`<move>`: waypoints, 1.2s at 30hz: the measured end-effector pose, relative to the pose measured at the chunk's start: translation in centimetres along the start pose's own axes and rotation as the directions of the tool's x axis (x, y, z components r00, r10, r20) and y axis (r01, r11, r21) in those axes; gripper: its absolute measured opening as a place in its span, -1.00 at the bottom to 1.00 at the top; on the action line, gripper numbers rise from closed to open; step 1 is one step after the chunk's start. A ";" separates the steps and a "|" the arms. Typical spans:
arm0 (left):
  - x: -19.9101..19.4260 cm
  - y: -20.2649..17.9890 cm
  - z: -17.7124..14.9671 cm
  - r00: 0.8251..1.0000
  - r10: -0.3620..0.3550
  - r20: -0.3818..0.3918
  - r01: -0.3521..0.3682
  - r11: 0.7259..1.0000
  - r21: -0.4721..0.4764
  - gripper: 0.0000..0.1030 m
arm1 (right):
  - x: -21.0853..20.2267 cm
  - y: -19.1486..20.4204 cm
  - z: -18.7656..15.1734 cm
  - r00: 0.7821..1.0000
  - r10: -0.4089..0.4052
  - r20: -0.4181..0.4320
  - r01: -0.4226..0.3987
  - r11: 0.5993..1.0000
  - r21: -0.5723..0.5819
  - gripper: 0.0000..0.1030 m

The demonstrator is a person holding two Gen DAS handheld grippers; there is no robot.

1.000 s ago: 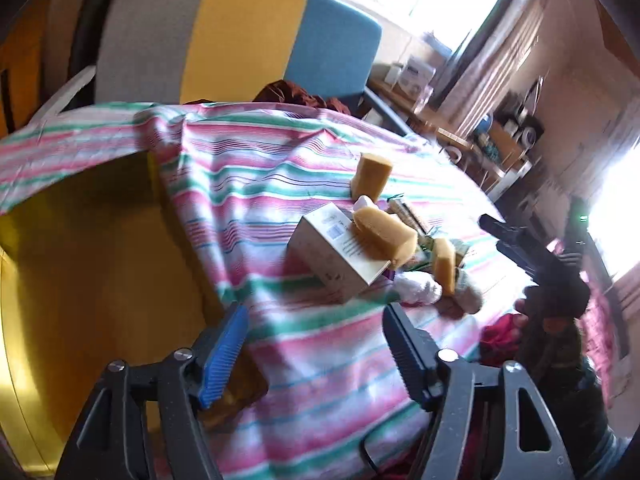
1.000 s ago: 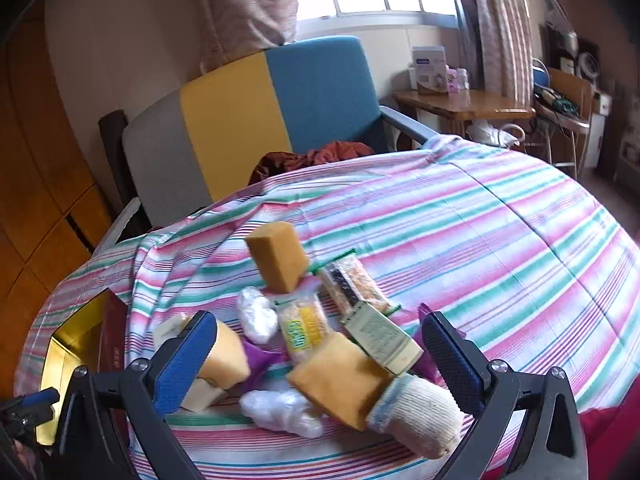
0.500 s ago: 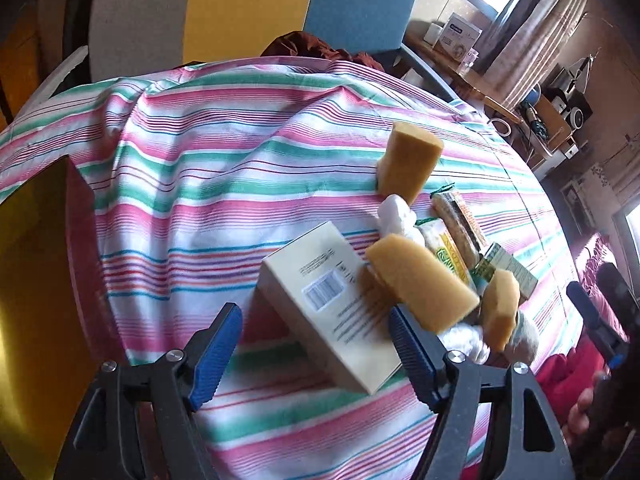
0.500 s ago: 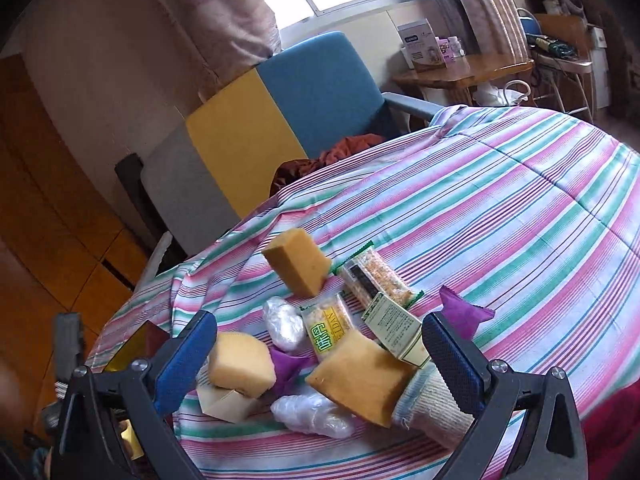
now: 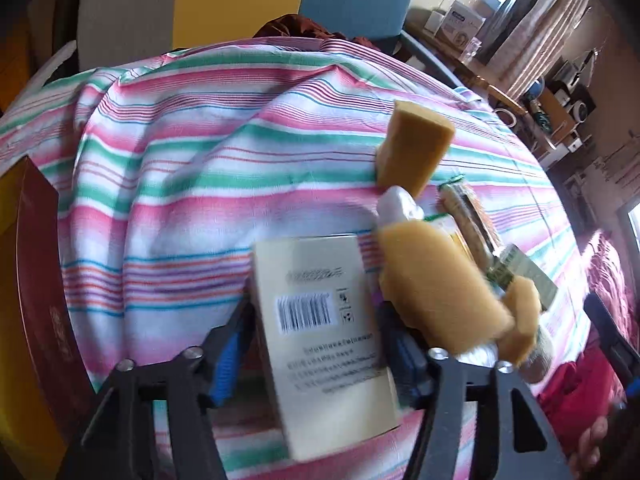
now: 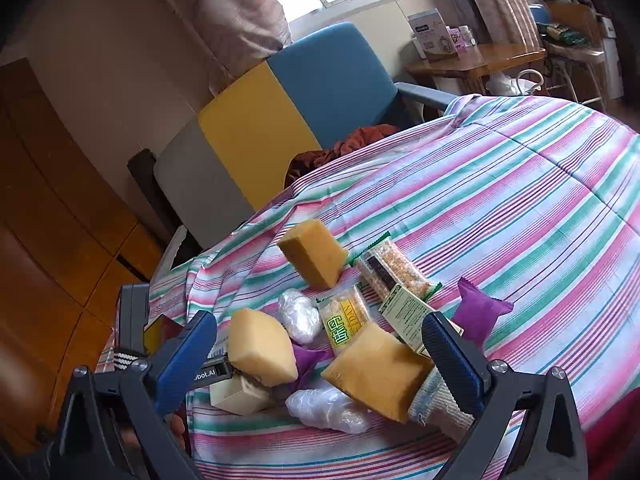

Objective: Organize objects
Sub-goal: 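Grasp the white carton with the left tool and lift it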

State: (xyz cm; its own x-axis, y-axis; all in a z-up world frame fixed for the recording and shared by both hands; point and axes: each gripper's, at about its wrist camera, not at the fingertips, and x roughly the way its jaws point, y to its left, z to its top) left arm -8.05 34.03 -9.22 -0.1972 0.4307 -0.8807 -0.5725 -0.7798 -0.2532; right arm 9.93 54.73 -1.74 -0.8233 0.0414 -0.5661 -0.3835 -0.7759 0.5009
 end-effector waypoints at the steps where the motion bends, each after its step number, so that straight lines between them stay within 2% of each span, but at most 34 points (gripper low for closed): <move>1: -0.5 0.1 -0.8 1.000 -0.003 0.009 0.002 1.000 0.016 0.09 | 0.1 0.0 0.0 1.000 0.001 -0.008 -0.001 1.000 -0.002 1.00; 9: -3.3 -0.3 -6.5 0.999 -0.043 0.023 0.040 0.992 0.116 0.08 | 0.9 0.8 -0.3 0.999 -0.019 -0.048 0.017 0.999 -0.046 1.00; 16: -5.2 -0.8 -10.2 0.998 -0.046 0.035 0.037 0.976 0.215 0.05 | 1.7 1.1 -0.7 0.995 -0.042 -0.094 0.036 0.997 -0.068 1.00; 24: -7.0 -0.1 -13.6 0.997 -0.073 0.013 0.066 0.953 0.295 0.04 | 4.0 2.8 -2.1 0.975 -0.043 -0.217 0.008 0.987 -0.160 1.00; 36: -6.6 1.4 -14.6 0.994 -0.106 -0.001 0.103 0.963 0.248 0.01 | 6.3 4.4 -4.4 0.931 -0.092 -0.354 -0.009 0.962 -0.274 1.00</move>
State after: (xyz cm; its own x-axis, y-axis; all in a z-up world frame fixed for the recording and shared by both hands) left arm 4.06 23.46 -9.56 -0.1346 0.5105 -0.8492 -0.7693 -0.5941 -0.2352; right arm 4.89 48.78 -5.94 -0.5831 -0.1128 -0.8045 -0.2468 -0.9189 0.3078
